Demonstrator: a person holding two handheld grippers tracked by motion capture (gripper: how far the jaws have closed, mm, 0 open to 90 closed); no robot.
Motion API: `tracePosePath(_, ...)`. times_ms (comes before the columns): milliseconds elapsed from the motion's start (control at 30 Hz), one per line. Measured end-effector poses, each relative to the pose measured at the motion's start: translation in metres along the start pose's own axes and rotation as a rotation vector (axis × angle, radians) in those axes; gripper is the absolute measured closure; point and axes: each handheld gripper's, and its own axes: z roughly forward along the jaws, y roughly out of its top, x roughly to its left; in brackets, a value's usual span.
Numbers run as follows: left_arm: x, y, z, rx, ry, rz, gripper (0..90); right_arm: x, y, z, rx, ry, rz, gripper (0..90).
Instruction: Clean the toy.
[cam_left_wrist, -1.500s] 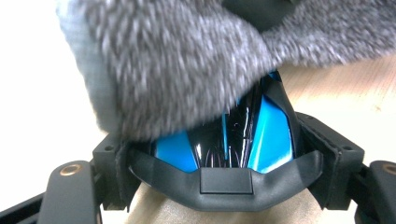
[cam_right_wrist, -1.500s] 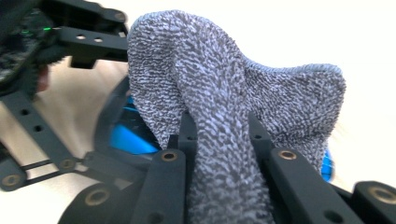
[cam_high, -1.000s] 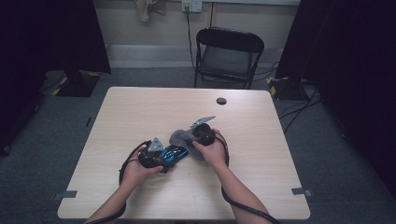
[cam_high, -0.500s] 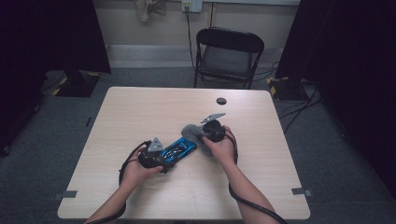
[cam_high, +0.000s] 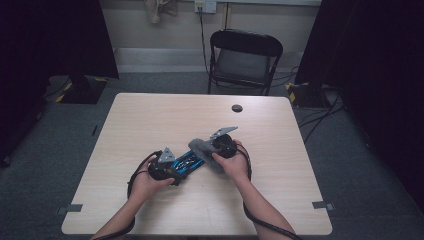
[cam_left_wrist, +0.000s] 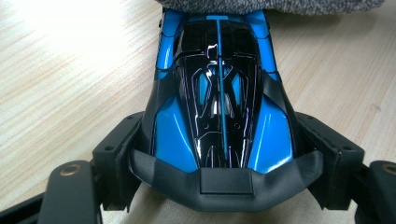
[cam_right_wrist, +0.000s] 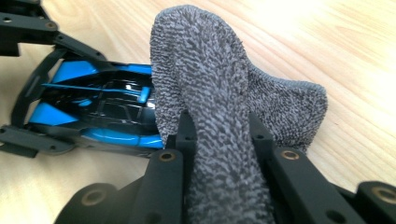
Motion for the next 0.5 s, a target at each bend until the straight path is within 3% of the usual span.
tracePosePath(500, 0.0, 0.0, 0.0, -0.001, -0.001, -0.001, 24.3, 0.028, 0.01, 0.004, 0.01, 0.05, -0.086, 75.2)
